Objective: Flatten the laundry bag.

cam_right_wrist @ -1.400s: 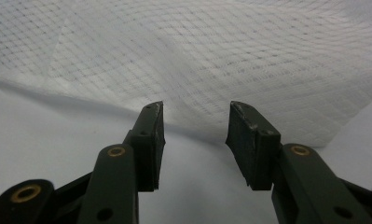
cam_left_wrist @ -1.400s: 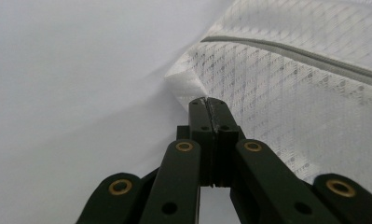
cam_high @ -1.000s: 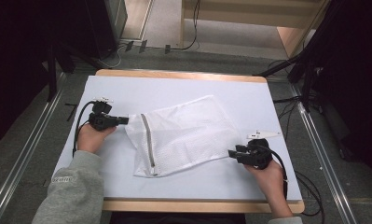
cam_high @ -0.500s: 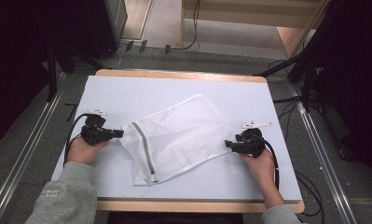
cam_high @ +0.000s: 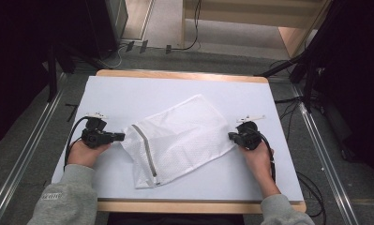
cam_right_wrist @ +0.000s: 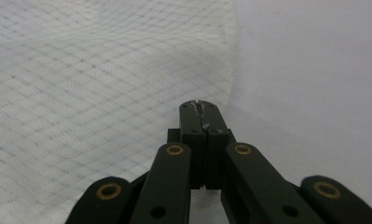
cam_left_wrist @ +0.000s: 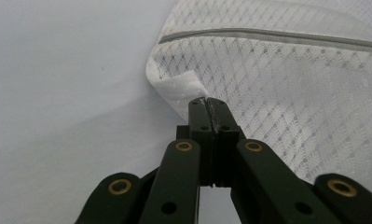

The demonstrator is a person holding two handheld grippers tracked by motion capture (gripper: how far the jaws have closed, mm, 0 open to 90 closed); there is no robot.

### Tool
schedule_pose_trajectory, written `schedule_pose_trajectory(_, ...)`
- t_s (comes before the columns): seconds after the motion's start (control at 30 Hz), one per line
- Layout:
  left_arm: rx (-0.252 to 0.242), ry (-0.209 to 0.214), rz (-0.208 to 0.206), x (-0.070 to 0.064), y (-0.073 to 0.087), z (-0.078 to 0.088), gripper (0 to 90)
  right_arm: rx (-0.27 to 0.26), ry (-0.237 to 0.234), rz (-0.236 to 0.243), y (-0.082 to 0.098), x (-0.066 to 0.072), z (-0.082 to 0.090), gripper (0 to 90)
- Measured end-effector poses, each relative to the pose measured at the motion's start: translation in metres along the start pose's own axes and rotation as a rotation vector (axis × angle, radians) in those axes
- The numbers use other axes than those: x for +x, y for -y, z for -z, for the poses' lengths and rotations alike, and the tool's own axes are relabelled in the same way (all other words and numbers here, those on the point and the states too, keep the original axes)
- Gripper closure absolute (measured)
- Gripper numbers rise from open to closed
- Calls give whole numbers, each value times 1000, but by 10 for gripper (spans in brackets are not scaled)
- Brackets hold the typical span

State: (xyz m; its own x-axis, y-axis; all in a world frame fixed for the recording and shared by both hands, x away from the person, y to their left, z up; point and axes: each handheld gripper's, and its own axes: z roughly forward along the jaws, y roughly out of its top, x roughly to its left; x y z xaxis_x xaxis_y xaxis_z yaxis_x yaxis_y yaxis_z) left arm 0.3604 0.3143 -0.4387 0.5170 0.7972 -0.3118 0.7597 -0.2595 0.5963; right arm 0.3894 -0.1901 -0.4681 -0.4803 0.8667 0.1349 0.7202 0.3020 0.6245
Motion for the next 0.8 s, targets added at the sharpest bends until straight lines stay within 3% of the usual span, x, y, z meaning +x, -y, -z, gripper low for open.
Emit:
schedule_pose_trajectory(0.03,0,2,1,0,0,0,900,2,-10,-3,-2,-2,-1,900)
schedule_pose_trajectory(0.17,-8,14,-1,-4,1,2,900,-5,24,-10,-15,-11,-10,900)
schedule_pose_trajectory(0.4,2,31,-35,-19,9,5,900,-30,17,-43,-32,-24,-20,900)
schedule_pose_trajectory(0.6,19,59,-91,-46,22,8,900,-65,-12,-86,-47,-36,-27,900)
schedule_pose_trajectory(0.8,36,93,-128,-69,35,11,900,-70,-18,-74,-59,-38,-34,900)
